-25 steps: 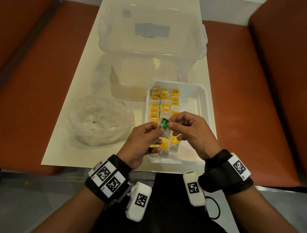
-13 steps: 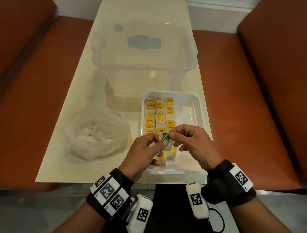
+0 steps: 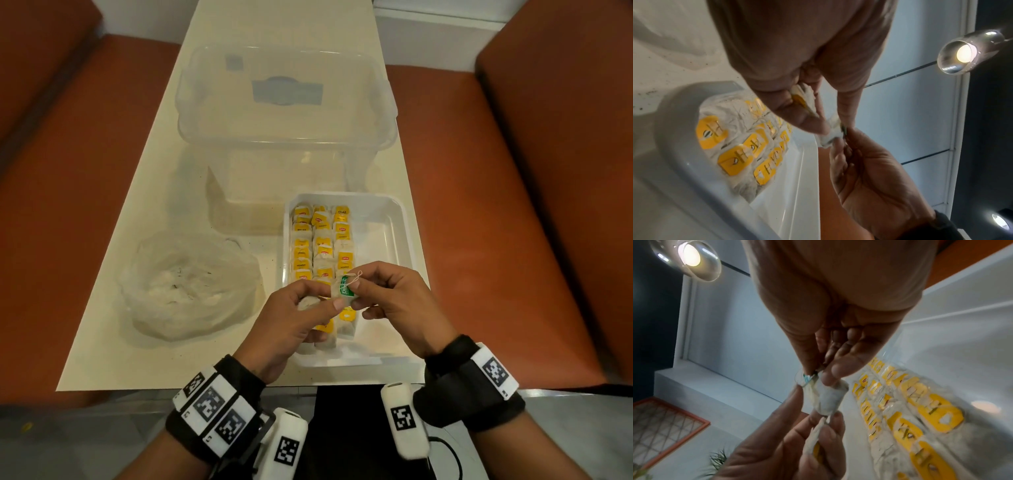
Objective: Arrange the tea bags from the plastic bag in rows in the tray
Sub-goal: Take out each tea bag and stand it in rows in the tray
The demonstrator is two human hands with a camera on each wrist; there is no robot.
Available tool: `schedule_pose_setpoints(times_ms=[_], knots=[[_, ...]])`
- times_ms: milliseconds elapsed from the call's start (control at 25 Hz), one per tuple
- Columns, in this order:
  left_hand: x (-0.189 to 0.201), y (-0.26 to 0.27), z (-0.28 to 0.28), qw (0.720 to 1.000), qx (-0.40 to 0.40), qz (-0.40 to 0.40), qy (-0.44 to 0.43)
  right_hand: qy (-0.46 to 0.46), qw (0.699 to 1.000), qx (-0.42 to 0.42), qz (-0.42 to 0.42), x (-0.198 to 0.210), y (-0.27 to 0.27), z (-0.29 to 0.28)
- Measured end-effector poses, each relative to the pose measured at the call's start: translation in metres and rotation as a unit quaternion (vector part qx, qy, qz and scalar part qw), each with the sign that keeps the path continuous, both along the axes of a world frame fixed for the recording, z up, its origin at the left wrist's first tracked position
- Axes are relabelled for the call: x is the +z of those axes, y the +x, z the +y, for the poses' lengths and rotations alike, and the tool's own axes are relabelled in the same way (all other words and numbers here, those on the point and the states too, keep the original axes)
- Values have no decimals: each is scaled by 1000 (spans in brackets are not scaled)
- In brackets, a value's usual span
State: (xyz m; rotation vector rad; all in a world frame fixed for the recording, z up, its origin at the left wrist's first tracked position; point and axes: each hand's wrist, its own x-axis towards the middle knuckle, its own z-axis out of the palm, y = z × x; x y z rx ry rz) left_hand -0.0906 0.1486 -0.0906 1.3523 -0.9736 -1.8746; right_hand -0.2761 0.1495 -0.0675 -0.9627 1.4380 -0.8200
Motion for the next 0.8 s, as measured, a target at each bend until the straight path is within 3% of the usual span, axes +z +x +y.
schedule_pose_setpoints(times_ms=[160,280,480,640,800], knots=[[-9,8,-6,998,54,17,41,-30,995,0,99,-7,-14,1],[-12,21,-12,996,88,-13,23,-45,980,46,191,-15,-20,5],[-14,40,-21,991,132,-11,13,-28,954,128,270,-21,-19,6],[-12,40,-19,991,124,27,39,51,923,231,303,-39,-13,2],[-2,36,-13,995,86,29,53,72,913,214,339,-54,-10,-4]])
